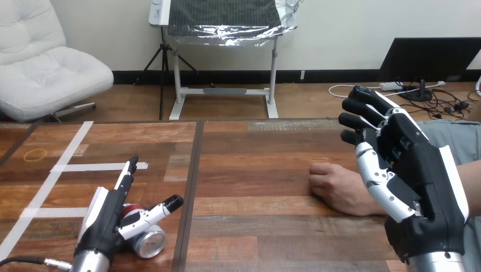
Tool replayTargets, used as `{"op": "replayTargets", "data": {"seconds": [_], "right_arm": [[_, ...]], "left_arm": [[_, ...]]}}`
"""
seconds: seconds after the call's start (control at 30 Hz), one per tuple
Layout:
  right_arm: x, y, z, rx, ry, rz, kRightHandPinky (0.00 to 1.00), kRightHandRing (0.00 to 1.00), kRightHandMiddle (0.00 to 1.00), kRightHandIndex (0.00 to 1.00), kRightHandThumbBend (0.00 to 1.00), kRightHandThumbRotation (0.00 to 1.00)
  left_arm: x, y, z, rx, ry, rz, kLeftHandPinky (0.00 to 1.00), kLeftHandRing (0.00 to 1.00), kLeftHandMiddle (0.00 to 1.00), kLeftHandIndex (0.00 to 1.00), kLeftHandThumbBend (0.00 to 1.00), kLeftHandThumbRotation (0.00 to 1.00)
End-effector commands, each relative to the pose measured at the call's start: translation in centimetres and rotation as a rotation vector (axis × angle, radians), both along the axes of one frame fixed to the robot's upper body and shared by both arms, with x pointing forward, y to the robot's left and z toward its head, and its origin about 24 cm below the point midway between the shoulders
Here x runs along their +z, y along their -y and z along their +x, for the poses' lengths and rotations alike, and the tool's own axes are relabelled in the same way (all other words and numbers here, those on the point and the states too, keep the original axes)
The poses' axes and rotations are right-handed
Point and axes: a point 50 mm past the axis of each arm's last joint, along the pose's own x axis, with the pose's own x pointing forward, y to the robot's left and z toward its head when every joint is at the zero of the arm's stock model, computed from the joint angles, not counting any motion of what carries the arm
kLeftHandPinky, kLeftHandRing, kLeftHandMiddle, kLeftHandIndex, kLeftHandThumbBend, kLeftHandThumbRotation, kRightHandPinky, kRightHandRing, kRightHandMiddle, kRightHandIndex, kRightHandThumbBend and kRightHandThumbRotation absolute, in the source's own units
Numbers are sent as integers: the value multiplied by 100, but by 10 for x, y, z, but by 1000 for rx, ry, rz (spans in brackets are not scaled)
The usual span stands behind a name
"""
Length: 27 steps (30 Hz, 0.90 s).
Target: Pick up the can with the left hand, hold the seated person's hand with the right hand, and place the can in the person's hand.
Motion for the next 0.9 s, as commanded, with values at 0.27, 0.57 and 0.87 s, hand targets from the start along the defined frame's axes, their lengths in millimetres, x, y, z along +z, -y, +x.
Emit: {"op": "replayTargets", "data": {"seconds": [0.27, 0.57, 0.87], "right_arm": [[21, -1, 4, 6, 119, -3, 77, 80, 81, 80, 1, 0], [21, -1, 4, 8, 119, -5, 77, 80, 81, 80, 1, 0], [21, -1, 4, 10, 117, -11, 77, 80, 81, 80, 1, 0]], "left_arm": [[5, 4, 5, -37, 11, 10, 93, 100, 100, 100, 97, 57], [5, 4, 4, -46, 5, 9, 95, 100, 100, 100, 98, 59], [6, 4, 3, -60, -5, 13, 92, 99, 100, 100, 98, 61]]}}
